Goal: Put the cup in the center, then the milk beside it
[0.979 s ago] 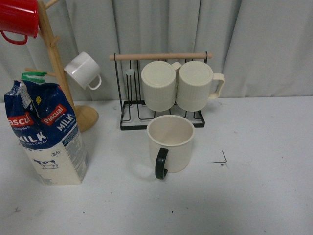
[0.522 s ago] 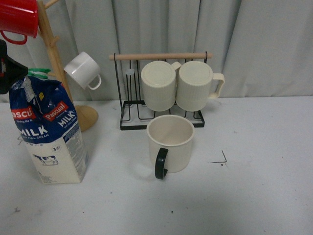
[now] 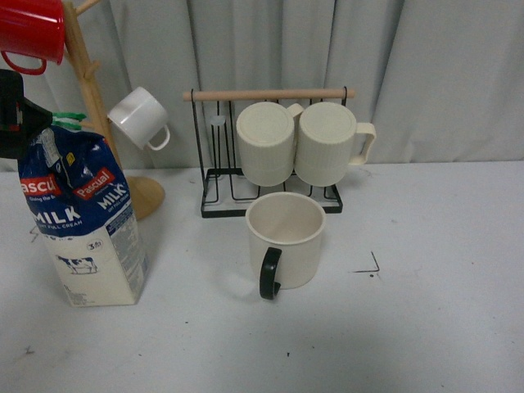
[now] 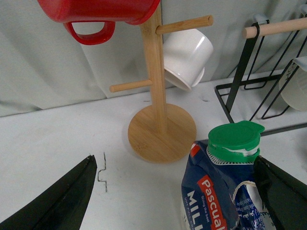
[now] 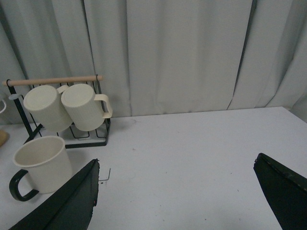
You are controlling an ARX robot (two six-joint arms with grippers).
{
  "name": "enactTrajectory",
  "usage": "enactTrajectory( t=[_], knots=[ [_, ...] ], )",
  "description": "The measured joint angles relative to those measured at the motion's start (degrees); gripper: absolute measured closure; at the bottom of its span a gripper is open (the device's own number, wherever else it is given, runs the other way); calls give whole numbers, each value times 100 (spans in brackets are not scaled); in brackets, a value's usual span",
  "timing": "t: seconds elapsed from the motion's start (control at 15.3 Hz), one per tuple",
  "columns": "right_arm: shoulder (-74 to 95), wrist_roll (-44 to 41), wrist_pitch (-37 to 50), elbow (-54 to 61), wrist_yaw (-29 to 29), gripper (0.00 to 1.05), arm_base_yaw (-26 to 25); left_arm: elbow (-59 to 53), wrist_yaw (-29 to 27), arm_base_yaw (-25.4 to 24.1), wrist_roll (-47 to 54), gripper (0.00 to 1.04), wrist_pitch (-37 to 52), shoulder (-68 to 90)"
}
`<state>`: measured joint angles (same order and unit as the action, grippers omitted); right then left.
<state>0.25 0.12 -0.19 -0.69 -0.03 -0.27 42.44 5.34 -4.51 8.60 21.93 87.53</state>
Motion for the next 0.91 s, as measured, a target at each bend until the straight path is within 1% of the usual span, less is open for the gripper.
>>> enactTrajectory(
  t=[0.13,0.33,0.65,0.72,0.91],
  knots=[
    [0,0,0,0,2,6,0,-2,-129,2,-57,7,210,125],
    [0,0,0,0,0,6,0,-33,-249,46,-90,7,269,129],
    [0,0,0,0,2,6,0,-509,-284,98,-111,7,339,-264],
    [0,0,0,0,0,6,0,-684,-188,22,-256,7,313,-461],
    [0,0,0,0,0,6,0,-645,190,-85,-367,7,-127,-673]
  ],
)
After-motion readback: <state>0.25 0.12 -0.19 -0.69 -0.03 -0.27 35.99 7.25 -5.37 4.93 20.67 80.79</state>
